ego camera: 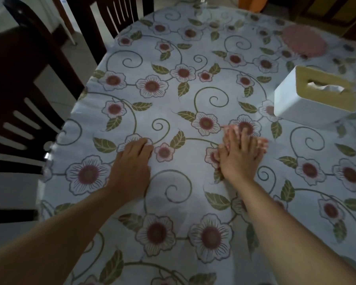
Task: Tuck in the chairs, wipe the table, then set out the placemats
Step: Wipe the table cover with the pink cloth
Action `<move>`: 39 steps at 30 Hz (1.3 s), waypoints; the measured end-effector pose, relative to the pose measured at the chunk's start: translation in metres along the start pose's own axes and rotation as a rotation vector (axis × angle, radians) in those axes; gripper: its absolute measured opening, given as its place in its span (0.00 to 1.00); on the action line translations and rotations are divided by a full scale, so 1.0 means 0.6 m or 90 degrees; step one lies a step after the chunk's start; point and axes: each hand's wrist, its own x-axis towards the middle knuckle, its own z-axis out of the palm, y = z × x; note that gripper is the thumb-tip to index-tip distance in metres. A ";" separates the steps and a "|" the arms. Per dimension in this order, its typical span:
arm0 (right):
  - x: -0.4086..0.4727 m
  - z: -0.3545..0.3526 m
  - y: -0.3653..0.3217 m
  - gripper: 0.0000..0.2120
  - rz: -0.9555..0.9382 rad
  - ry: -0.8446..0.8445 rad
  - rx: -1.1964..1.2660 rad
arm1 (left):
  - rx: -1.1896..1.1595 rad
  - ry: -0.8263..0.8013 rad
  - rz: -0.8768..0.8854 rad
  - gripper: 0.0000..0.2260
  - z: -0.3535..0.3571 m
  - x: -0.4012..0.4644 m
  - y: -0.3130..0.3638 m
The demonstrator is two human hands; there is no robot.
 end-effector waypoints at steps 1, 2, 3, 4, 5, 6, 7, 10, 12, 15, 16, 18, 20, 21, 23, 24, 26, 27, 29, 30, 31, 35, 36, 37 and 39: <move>0.003 -0.003 -0.001 0.28 0.043 0.000 0.016 | 0.004 -0.004 -0.004 0.23 0.002 0.002 0.002; -0.005 -0.001 -0.012 0.28 0.043 0.022 0.015 | 0.010 -0.008 -0.008 0.23 0.002 0.003 0.006; -0.026 0.002 -0.032 0.28 -0.002 0.060 0.005 | 0.017 -0.012 -0.013 0.23 0.003 0.003 0.009; -0.056 0.009 -0.053 0.28 -0.088 0.081 0.003 | 0.025 -0.019 -0.018 0.22 0.002 0.002 0.013; -0.095 0.016 -0.073 0.28 -0.200 0.077 0.011 | 0.032 -0.025 -0.020 0.22 0.000 0.001 0.020; -0.139 0.028 -0.082 0.28 -0.324 0.051 0.023 | 0.038 -0.034 -0.018 0.21 -0.001 0.000 0.029; -0.180 0.032 -0.082 0.28 -0.433 0.016 0.032 | 0.041 -0.043 -0.011 0.22 -0.004 -0.002 0.041; -0.192 0.023 -0.023 0.29 -0.595 -0.001 0.018 | 0.044 -0.081 0.007 0.25 -0.005 -0.013 0.080; -0.155 0.017 0.045 0.27 -0.475 0.051 -0.023 | 0.052 -0.101 0.013 0.25 0.002 -0.025 0.104; -0.116 0.000 0.153 0.28 -0.081 0.060 -0.020 | 0.047 -0.116 0.025 0.23 0.014 -0.046 0.124; -0.120 -0.001 0.165 0.29 0.007 0.051 0.007 | 0.051 -0.126 0.029 0.24 0.018 -0.052 0.128; -0.154 0.007 0.141 0.29 0.040 0.065 0.024 | 0.066 -0.141 0.042 0.25 0.022 -0.065 0.134; -0.215 0.021 0.086 0.29 -0.102 0.113 0.049 | 0.082 -0.140 0.060 0.25 0.023 -0.077 0.135; -0.258 0.034 0.062 0.29 -0.205 0.113 0.069 | 0.089 -0.145 0.069 0.23 0.022 -0.083 0.139; -0.348 0.052 0.035 0.29 -0.354 0.054 0.096 | 0.099 -0.181 0.087 0.23 0.019 -0.099 0.149; -0.378 0.056 0.035 0.29 -0.393 0.029 0.102 | 0.111 -0.202 0.103 0.24 0.019 -0.107 0.155; -0.391 0.053 0.059 0.28 -0.445 0.031 0.080 | 0.131 -0.214 0.145 0.24 0.020 -0.125 0.169; -0.388 0.048 0.078 0.28 -0.437 0.040 0.065 | 0.129 -0.210 0.164 0.23 0.021 -0.134 0.177; -0.381 0.038 0.120 0.30 -0.334 0.056 0.023 | 0.117 -0.213 0.191 0.23 0.027 -0.150 0.191; -0.381 0.034 0.147 0.32 -0.250 0.071 -0.019 | 0.110 -0.219 0.205 0.25 0.030 -0.159 0.198; -0.387 0.033 0.174 0.34 -0.142 0.079 -0.045 | 0.104 -0.226 0.222 0.26 0.033 -0.169 0.204; -0.460 0.039 0.167 0.34 0.168 0.107 0.049 | 0.102 -0.231 0.301 0.32 0.036 -0.224 0.208; -0.483 0.046 0.137 0.34 0.147 0.126 0.048 | 0.103 -0.226 0.318 0.29 0.035 -0.235 0.202; -0.510 0.060 0.105 0.34 0.099 0.142 0.049 | 0.110 -0.220 0.335 0.24 0.033 -0.244 0.196; -0.579 0.077 0.046 0.32 -0.037 0.124 0.100 | 0.128 -0.222 0.365 0.20 0.028 -0.260 0.177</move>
